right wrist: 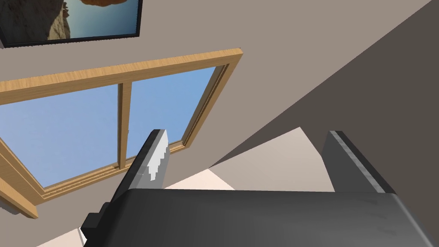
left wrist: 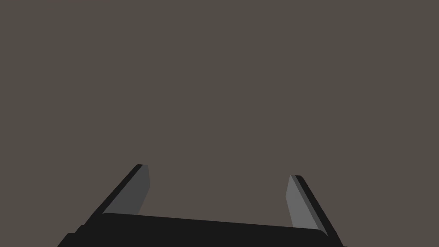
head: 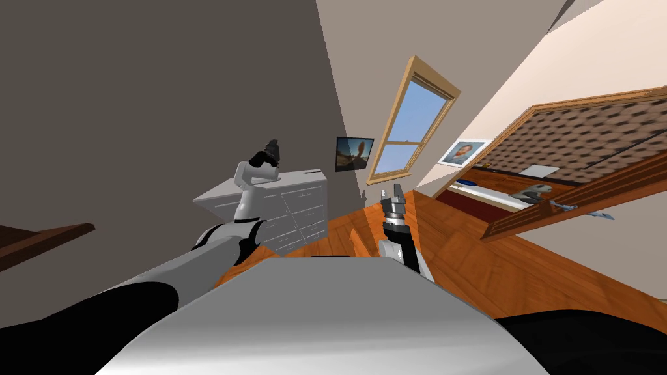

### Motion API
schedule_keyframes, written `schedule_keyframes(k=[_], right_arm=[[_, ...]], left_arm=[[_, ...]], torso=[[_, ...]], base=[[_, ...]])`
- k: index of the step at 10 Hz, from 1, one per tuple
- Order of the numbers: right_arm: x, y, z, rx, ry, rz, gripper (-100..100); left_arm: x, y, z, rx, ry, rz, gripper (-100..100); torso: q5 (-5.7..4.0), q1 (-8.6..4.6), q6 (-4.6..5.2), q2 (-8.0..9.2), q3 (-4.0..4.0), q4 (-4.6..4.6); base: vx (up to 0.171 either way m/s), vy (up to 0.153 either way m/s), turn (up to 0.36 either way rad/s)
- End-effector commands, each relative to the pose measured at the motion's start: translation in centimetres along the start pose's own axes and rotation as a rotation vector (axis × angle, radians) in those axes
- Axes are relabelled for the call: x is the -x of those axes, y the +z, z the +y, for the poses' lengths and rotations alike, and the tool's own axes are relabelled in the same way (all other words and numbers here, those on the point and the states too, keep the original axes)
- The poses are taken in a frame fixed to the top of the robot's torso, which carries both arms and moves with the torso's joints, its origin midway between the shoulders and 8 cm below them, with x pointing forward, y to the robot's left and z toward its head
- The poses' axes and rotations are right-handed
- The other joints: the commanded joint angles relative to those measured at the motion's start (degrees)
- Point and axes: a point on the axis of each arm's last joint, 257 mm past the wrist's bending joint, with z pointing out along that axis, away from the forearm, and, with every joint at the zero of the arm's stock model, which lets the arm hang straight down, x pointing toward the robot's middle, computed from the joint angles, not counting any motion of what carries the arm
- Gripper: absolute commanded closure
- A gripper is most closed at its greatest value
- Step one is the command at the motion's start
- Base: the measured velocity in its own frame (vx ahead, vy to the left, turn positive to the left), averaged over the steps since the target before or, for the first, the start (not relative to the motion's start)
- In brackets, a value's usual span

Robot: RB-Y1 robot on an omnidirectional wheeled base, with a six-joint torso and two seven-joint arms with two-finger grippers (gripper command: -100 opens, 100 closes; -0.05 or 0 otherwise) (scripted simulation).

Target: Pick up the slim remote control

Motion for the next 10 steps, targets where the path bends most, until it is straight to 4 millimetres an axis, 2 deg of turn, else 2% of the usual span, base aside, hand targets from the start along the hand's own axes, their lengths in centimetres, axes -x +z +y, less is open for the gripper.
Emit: schedule_keyframes(k=[1,2,4,5,6,7,8,10], right_arm=[[0.0,0.0,0.0,0.000,0.000,0.000,0],[0.0,0.0,0.0,0.000,0.000,0.000,0],[0.0,0.0,0.0,0.000,0.000,0.000,0],[0.0,0.0,0.0,0.000,0.000,0.000,0],[0.0,0.0,0.0,0.000,0.000,0.000,0],[0.0,0.0,0.0,0.000,0.000,0.000,0],[0.0,0.0,0.0,0.000,0.000,0.000,0],[0.0,0.0,0.0,0.000,0.000,0.000,0]], left_arm=[[0.1,0.2,0.6,0.035,-0.003,-0.003,-100],[1.2,1.3,0.5,0.068,-0.007,-0.015,-100],[1.2,1.5,1.0,0.109,-0.014,-0.016,-100],[2.2,2.3,0.9,0.140,-0.021,-0.026,-100],[2.1,2.6,0.8,0.158,-0.029,-0.026,-100],[2.1,2.5,1.5,0.187,-0.029,-0.026,-100],[3.1,3.3,1.2,0.214,-0.039,-0.035,-100],[3.0,3.2,2.1,0.266,-0.046,-0.034,-100]], torso=[[0.00,0.00,0.00,0.00,0.00,0.00],[0.01,0.02,-0.01,-0.03,-0.02,-0.01],[0.01,0.01,0.00,0.00,0.00,0.00],[0.01,0.02,-0.01,-0.03,-0.02,-0.01],[0.01,0.02,0.00,-0.02,-0.01,-0.01],[0.01,0.02,0.00,-0.02,-0.01,-0.01],[0.02,0.03,-0.01,-0.03,-0.02,-0.02],[0.02,0.03,-0.01,-0.01,-0.01,-0.01]], base=[[-0.011,-0.003,0.001],[-0.024,-0.006,-0.028],[-0.017,-0.006,-0.011],[-0.017,-0.008,-0.030],[-0.018,-0.004,-0.016],[-0.009,-0.001,0.000],[-0.020,-0.002,-0.027],[-0.014,-0.001,-0.008]])
